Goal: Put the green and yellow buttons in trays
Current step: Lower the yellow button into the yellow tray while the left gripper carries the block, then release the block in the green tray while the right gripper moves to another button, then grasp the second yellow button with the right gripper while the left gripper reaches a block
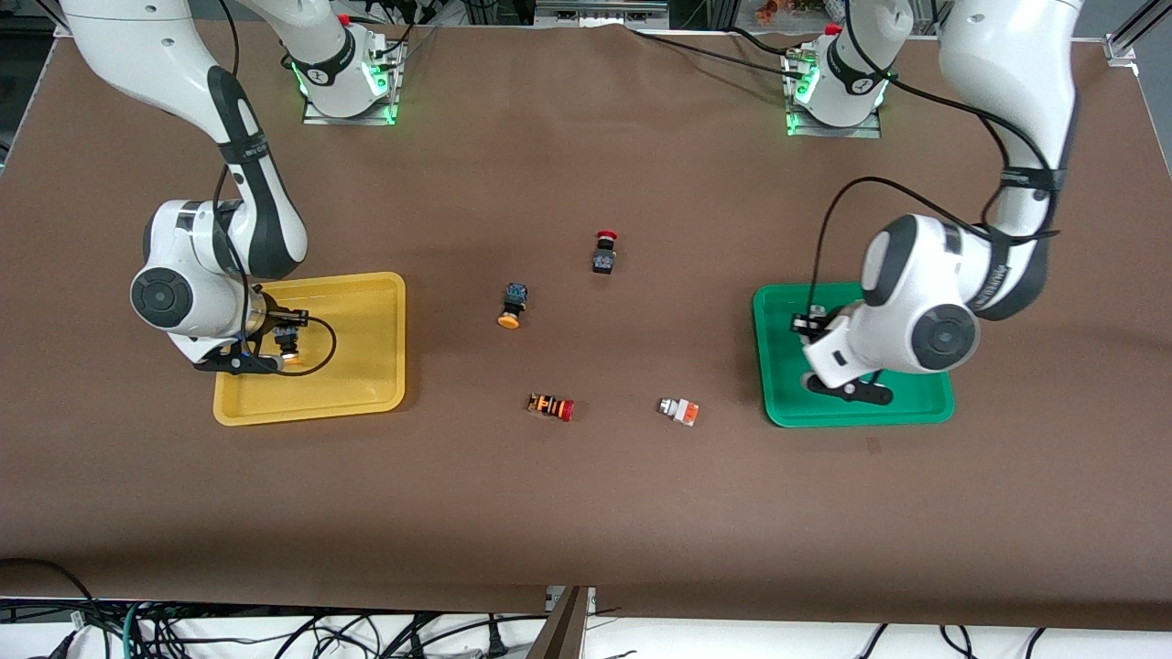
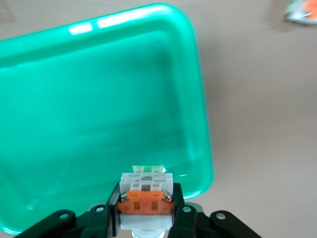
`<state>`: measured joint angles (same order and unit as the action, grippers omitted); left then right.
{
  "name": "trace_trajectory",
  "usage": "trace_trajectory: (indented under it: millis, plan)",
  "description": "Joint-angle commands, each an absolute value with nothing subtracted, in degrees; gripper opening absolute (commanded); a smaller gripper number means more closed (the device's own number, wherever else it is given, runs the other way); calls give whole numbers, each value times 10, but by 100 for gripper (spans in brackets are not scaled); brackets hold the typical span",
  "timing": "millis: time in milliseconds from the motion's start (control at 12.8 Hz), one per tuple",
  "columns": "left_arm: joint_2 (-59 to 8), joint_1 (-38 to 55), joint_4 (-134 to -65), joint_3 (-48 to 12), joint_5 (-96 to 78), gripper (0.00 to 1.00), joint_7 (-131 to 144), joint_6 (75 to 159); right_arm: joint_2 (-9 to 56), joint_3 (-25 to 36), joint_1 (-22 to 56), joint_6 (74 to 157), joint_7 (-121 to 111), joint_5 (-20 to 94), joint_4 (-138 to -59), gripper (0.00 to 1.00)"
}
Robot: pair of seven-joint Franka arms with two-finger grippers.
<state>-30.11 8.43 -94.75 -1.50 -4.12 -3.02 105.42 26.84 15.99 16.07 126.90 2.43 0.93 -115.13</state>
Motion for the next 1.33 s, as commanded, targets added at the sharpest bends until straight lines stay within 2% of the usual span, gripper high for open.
trace_trajectory:
  millis: [0, 78, 157, 235, 392, 548, 627, 705, 1018, 1253]
  plan:
    - [-331, 66, -941, -23, -6, 6, -62, 1101, 265, 157, 155, 1276, 13, 13, -1161, 25]
    - [-348, 65, -941, -23, -4, 6, -63, 1123, 265, 157, 154, 1276, 13, 13, -1161, 49]
    - [-365, 64, -942, -22, -4, 6, -63, 1147, 268, 157, 154, 1275, 13, 13, -1159, 84]
    - [-377, 62, -944, -22, -3, 8, -63, 1170, 268, 157, 155, 1269, 14, 13, -1155, 99]
    - [-401, 65, -947, -22, -4, 9, -62, 1209, 263, 151, 160, 1252, 14, 13, -1130, 100]
    - [-410, 66, -949, -23, -4, 21, -58, 1216, 263, 123, 162, 1176, 31, 15, -1066, 100]
    - [-410, 68, -949, -23, -4, 40, -54, 1216, 265, 108, 162, 1147, 55, 16, -1039, 100]
    - [-410, 68, -949, -23, -10, 99, -51, 1216, 265, 88, 163, 1143, 86, 31, -1024, 100]
    - [-396, 63, -949, -24, -11, 100, -37, 1206, 269, 12, 171, 1154, 220, 111, -1021, 100]
    - [-352, 72, -939, -29, -11, 100, 85, 1142, 288, 3, 236, 1201, 317, 146, -1021, 100]
